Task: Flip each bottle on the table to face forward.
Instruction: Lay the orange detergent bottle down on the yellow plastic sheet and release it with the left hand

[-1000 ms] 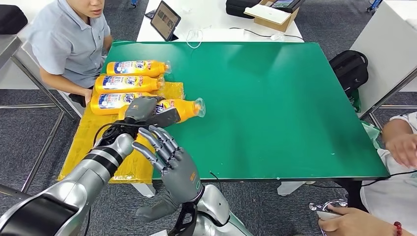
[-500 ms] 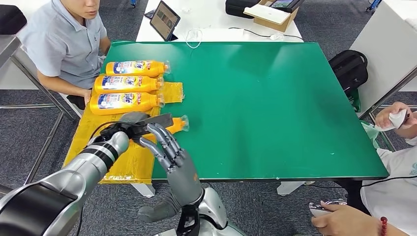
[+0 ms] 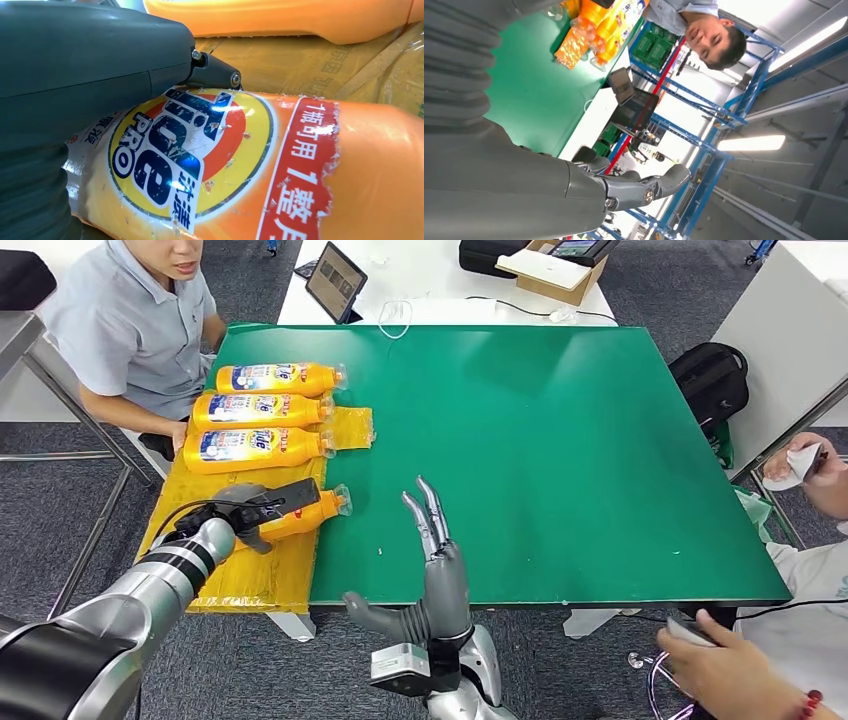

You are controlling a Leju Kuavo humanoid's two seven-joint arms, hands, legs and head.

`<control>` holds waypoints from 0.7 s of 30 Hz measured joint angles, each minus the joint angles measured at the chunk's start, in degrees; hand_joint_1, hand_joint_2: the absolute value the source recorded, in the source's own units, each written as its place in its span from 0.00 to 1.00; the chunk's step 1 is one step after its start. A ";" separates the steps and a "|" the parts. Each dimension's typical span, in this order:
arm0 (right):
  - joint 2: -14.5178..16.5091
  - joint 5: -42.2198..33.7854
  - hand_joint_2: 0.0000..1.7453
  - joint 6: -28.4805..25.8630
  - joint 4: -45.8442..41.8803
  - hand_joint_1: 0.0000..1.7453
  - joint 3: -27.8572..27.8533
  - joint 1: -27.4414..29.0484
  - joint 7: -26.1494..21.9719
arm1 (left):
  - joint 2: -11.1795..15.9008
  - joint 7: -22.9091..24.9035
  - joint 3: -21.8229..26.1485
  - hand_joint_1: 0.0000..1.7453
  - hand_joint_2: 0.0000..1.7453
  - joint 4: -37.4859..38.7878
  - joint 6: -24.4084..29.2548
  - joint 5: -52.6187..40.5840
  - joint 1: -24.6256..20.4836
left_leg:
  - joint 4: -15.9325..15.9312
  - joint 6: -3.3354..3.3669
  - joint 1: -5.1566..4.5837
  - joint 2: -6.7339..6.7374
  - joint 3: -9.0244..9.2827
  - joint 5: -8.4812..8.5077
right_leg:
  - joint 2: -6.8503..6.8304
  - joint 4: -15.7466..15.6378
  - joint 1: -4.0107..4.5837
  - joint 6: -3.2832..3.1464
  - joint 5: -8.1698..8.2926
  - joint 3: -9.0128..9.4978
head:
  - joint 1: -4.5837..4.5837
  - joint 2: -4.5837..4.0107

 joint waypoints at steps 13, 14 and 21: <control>-0.05 0.31 0.25 0.00 -0.72 0.00 -1.26 0.67 0.00 | 0.11 0.03 0.59 0.00 1.00 0.13 0.00 0.10 0.01 | 0.00 0.00 0.00 0.00 0.01 0.00 | 0.00 0.00 -0.01 0.00 0.00 0.01 | 0.01 0.00; -0.05 0.18 0.00 -0.01 -0.85 0.00 -1.45 0.75 0.00 | 0.11 -0.31 0.81 0.00 1.00 0.13 0.00 0.30 0.04 | 0.00 0.00 0.00 0.00 0.01 0.00 | 0.00 0.00 -0.01 0.00 0.00 0.01 | 0.01 0.00; -0.89 -2.86 0.00 0.00 -2.40 0.00 -3.68 1.95 0.00 | 0.20 -12.73 4.19 0.00 1.00 -0.28 -0.93 5.36 1.31 | 0.00 0.00 0.00 -0.02 0.02 0.00 | -0.02 0.00 -0.01 0.00 0.00 0.03 | -0.01 0.00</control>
